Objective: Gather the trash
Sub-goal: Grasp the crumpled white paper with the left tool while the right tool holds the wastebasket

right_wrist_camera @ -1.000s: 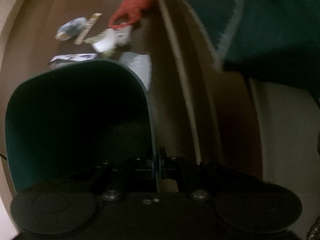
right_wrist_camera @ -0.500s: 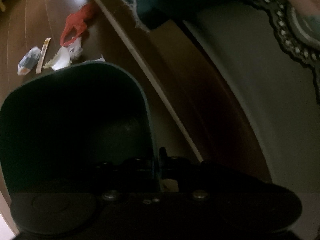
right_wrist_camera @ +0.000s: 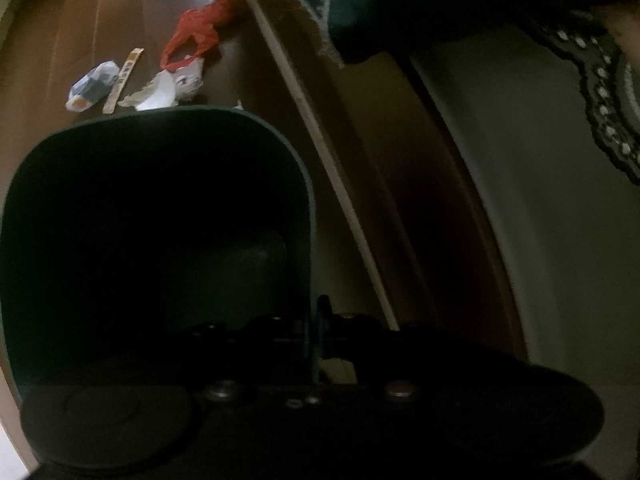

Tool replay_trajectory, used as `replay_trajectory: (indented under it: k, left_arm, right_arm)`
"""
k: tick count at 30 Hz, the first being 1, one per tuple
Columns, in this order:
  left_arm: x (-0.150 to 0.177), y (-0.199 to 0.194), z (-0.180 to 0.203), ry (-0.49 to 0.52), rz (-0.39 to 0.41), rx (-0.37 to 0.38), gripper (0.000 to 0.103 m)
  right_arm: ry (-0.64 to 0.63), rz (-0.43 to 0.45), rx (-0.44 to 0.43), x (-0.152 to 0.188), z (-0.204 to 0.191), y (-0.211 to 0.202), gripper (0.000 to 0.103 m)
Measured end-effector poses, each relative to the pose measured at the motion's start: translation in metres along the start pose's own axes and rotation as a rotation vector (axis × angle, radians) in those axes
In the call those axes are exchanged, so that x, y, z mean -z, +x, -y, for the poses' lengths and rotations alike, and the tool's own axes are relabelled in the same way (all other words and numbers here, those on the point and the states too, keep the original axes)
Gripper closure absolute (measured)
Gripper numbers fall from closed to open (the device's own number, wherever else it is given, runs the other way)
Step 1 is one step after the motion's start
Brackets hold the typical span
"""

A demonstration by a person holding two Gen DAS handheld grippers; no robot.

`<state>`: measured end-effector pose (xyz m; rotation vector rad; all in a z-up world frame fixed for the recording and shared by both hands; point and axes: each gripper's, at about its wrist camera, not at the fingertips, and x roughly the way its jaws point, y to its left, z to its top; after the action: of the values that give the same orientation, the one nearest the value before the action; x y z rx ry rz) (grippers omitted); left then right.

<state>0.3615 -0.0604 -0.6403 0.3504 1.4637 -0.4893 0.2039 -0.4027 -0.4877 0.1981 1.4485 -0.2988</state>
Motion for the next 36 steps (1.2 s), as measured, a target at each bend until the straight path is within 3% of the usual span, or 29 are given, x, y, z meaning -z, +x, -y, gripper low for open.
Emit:
replay_trajectory:
  k: [4, 11, 20, 31, 32, 33, 36]
  left_arm:
    - [-0.006, 0.044, 0.004, 0.061, -0.029, 0.003, 0.0]
    - [-0.009, 0.096, 0.028, 0.28, -0.024, -0.016, 0.0]
    - [-0.027, 0.142, 0.016, 0.205, -0.053, -0.012, 0.005]
    - [-0.025, 0.154, 0.023, 0.237, -0.06, -0.023, 0.005]
    - [-0.025, 0.157, 0.023, 0.241, -0.06, -0.04, 0.009]
    - [-0.025, 0.16, 0.026, 0.247, -0.061, -0.046, 0.023]
    - [-0.024, 0.162, 0.033, 0.264, -0.041, -0.06, 0.027]
  right_arm:
    - [0.001, -0.006, -0.011, 0.001, 0.001, 0.004, 0.101]
    - [0.025, -0.025, -0.02, -0.001, 0.002, 0.008, 0.101]
    - [0.037, -0.057, -0.018, -0.005, 0.002, 0.01, 0.101]
    - [0.058, -0.073, -0.017, -0.007, 0.001, 0.012, 0.101]
    - [0.062, -0.074, -0.016, -0.007, 0.001, 0.012, 0.1]
    - [0.061, -0.074, -0.015, -0.008, 0.001, 0.013, 0.1]
    - [0.063, -0.074, -0.017, -0.008, 0.001, 0.013, 0.1]
